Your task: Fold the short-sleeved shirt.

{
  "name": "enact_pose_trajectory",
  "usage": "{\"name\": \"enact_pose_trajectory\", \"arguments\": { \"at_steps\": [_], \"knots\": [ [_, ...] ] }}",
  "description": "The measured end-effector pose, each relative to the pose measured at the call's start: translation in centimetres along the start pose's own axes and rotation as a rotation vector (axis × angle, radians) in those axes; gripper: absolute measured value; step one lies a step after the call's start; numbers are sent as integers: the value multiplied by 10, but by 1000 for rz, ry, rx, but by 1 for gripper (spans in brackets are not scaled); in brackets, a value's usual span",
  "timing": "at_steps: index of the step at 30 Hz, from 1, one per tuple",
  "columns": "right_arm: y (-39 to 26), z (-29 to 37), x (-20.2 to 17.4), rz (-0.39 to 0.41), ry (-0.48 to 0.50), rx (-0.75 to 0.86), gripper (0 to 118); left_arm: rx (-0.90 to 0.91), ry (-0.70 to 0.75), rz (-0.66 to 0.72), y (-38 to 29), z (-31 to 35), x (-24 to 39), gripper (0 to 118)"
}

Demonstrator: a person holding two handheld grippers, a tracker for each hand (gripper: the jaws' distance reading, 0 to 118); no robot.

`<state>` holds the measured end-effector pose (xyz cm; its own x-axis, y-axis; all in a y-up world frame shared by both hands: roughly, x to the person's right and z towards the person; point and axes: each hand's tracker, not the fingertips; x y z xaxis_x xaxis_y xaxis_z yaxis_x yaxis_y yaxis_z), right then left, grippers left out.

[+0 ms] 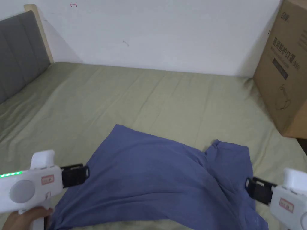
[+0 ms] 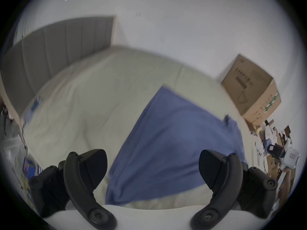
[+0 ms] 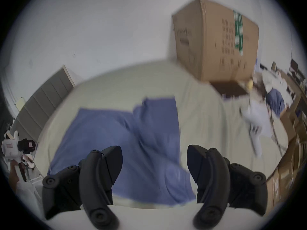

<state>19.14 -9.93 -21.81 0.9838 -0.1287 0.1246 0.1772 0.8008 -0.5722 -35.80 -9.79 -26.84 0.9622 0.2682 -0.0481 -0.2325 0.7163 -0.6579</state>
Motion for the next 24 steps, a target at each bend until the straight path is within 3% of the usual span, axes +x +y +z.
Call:
{"name": "enact_pose_trajectory", "arguments": {
  "at_steps": [5,9,11,12,13,15,24],
  "knots": [
    [49,42,-38,72,-16,290,87,288,-7,-81,39,32,66,112],
    [63,69,-71,146,-92,433,87,440,-81,-108,54,41,93,110],
    [64,65,-68,157,-114,464,85,496,-90,-125,52,45,106,99],
    [64,68,-72,162,-113,473,78,524,-98,-133,50,47,111,86],
    [63,70,-75,173,-118,486,58,543,-106,-148,49,47,114,59],
    [63,71,-78,186,-148,501,1,548,-123,-176,46,47,121,0],
    [65,62,-74,153,-141,495,0,394,-109,-243,59,11,131,0]
  ]
}}
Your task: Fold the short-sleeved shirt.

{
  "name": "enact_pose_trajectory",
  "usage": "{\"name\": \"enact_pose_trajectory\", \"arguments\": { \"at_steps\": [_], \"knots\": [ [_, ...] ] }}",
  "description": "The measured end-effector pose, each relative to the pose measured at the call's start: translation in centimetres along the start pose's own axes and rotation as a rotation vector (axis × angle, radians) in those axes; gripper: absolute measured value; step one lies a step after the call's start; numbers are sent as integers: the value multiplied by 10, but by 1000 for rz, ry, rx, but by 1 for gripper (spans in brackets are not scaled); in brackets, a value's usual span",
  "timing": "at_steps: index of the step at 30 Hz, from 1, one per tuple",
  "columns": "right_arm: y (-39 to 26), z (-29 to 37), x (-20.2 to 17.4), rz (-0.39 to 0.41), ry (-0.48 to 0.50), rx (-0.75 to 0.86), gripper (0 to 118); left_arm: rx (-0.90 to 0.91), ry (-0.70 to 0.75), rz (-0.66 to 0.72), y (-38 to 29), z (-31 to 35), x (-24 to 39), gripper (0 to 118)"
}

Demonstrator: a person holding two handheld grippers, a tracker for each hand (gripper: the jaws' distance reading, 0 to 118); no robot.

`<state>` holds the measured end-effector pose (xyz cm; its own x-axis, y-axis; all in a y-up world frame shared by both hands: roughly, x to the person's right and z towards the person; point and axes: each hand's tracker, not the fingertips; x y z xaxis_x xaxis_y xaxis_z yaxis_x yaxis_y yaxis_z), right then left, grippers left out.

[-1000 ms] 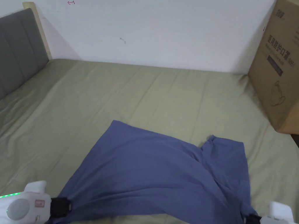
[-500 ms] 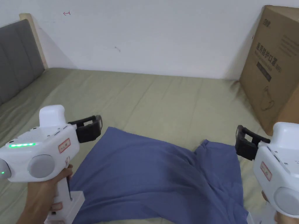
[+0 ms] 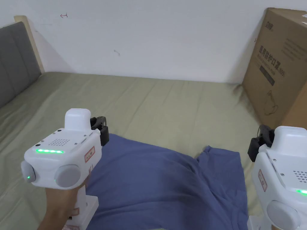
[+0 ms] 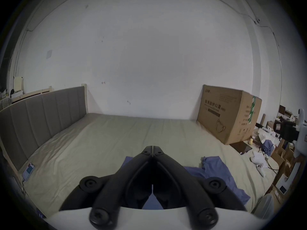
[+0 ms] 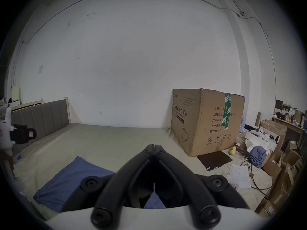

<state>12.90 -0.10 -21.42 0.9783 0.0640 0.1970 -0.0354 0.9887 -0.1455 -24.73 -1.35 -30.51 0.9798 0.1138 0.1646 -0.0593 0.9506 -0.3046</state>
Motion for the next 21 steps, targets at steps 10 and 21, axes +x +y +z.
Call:
{"name": "enact_pose_trajectory", "arguments": {
  "at_steps": [10,21],
  "knots": [
    [-8,-54,2,16,-6,-52,0,-390,3,-36,-4,-165,-50,0],
    [-37,-158,6,59,-35,-155,0,-717,105,-28,-56,-350,-98,105]
  ]
}}
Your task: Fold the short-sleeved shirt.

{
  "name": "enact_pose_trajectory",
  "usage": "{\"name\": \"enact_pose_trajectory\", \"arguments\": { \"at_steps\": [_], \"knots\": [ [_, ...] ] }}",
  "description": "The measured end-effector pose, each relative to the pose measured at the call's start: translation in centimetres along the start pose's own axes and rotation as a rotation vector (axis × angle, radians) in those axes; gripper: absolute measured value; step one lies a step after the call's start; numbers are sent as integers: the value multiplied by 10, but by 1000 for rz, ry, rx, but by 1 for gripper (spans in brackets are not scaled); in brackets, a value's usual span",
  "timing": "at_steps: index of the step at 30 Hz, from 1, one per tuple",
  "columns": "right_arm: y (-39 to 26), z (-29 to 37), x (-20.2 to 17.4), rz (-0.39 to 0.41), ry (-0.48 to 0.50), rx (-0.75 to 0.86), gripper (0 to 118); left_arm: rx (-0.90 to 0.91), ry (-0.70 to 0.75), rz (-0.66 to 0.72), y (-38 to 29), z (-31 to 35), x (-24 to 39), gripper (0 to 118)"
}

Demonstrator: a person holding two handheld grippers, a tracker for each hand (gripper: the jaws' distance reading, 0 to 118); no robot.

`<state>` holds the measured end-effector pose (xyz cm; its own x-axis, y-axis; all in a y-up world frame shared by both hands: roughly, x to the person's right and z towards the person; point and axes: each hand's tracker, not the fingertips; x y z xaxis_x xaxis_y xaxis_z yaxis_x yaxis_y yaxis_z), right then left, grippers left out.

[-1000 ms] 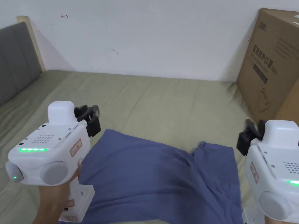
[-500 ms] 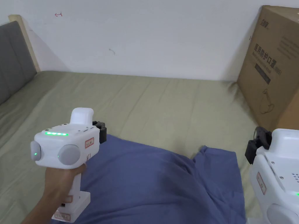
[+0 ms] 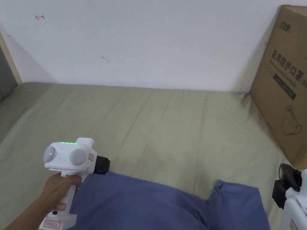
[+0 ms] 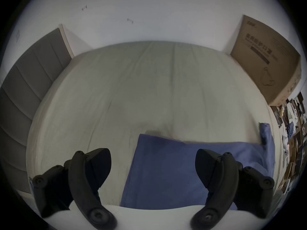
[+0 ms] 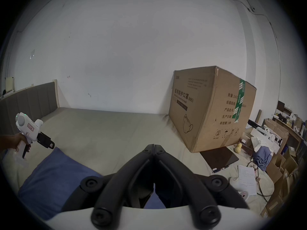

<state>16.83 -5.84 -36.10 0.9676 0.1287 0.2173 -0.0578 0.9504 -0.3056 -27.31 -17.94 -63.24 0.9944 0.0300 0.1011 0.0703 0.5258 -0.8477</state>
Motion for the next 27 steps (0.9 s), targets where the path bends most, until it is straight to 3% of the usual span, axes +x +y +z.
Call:
{"name": "enact_pose_trajectory", "arguments": {
  "at_steps": [3,4,5,7,9,11,12,13,14,15,19,20,22,27],
  "knots": [
    [-8,-23,2,-9,-1,-37,0,-53,14,17,5,-34,-2,104],
    [-10,-28,3,-12,-2,-49,0,-63,12,18,5,-40,-1,98],
    [-13,-33,3,-15,-3,-61,0,-87,17,8,4,-49,1,89],
    [-20,-41,7,-20,-4,-87,0,-102,29,-9,-1,-64,7,58],
    [-27,-48,10,-34,11,-135,0,-135,32,-28,-11,-69,18,55],
    [-32,-56,15,-46,23,-184,0,-82,50,-47,-12,-63,22,31],
    [-34,-61,17,-52,23,-205,0,-81,37,-57,-12,-62,21,31],
    [-38,-66,21,-65,26,-224,0,-73,34,-60,-12,-60,22,24],
    [-42,-73,24,-77,28,-262,0,-61,31,-58,-12,-55,22,8],
    [-46,-81,27,-82,35,-319,8,-45,12,-41,-12,-47,21,1],
    [-71,-114,34,-112,62,-518,89,71,-18,-10,-16,-6,19,1],
    [-80,-121,34,-102,62,-566,97,87,-34,-7,-19,13,22,1],
    [-100,-135,33,-68,31,-632,98,118,-64,-10,-22,36,22,1],
    [-140,-152,29,-86,8,-802,98,147,-69,-45,-29,78,28,1]
  ]
}}
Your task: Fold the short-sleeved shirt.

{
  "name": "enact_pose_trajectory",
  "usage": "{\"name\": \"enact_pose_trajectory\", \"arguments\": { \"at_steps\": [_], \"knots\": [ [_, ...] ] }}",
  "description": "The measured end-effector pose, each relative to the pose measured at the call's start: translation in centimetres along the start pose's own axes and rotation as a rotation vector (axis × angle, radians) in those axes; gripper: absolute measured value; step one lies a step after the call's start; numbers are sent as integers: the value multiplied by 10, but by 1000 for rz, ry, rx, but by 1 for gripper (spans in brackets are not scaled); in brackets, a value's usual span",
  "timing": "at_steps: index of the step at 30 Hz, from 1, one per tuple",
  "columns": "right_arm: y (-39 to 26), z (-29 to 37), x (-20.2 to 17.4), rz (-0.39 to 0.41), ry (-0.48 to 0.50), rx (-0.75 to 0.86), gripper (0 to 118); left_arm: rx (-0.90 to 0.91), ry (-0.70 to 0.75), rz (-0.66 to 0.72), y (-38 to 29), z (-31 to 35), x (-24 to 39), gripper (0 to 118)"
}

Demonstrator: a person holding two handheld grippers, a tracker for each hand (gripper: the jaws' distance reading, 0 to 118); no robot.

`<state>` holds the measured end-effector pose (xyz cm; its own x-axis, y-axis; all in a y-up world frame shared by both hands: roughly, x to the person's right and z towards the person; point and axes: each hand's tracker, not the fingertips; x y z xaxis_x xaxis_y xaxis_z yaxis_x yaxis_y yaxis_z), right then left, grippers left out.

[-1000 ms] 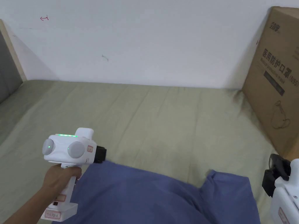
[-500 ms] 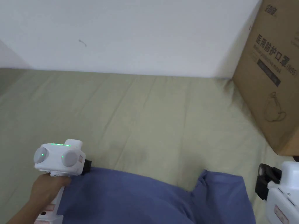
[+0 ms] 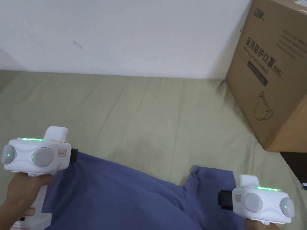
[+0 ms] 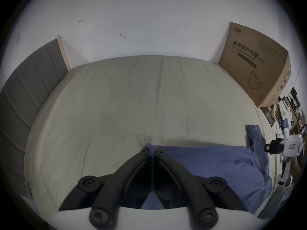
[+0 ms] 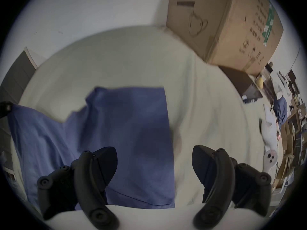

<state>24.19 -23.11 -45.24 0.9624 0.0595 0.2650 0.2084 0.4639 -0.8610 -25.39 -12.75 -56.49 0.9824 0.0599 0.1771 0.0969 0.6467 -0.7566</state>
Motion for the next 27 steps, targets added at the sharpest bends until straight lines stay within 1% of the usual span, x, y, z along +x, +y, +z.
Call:
{"name": "enact_pose_trajectory", "arguments": {
  "at_steps": [1,2,3,4,5,6,7,8,9,12,14,18,21,25,27],
  "knots": [
    [-3,-4,0,-8,5,-13,97,0,1,-5,2,-1,-1,1],
    [-7,-9,-2,-11,4,-30,92,0,3,-8,1,2,-1,1],
    [-11,-13,-4,-14,15,-47,79,0,6,-8,1,3,0,1],
    [-13,-16,-4,-11,32,-47,70,-2,6,-8,0,5,0,1],
    [-15,-12,-6,-8,29,-29,64,-2,7,-6,0,4,-1,1],
    [-15,-8,-8,9,14,0,47,-3,11,-2,-1,6,-1,1],
    [-15,-4,-10,38,28,11,14,-3,12,1,-3,8,-1,1],
    [-16,-1,-13,68,12,22,1,-5,12,4,-3,9,-1,1],
    [-16,1,-15,96,-7,30,1,-5,15,8,-4,7,-4,1],
    [-16,21,-18,121,3,58,0,3,24,33,-7,17,-6,1],
    [-15,45,-15,105,23,146,0,13,22,53,-9,26,-10,1],
    [-3,103,-8,129,24,312,0,64,34,77,-8,58,-16,1],
    [14,152,-2,104,44,451,0,129,19,107,2,92,-21,1],
    [47,218,-2,96,77,618,0,242,65,60,30,141,-24,1],
    [61,256,-13,97,87,703,0,294,60,74,52,168,-29,1]
  ]
}}
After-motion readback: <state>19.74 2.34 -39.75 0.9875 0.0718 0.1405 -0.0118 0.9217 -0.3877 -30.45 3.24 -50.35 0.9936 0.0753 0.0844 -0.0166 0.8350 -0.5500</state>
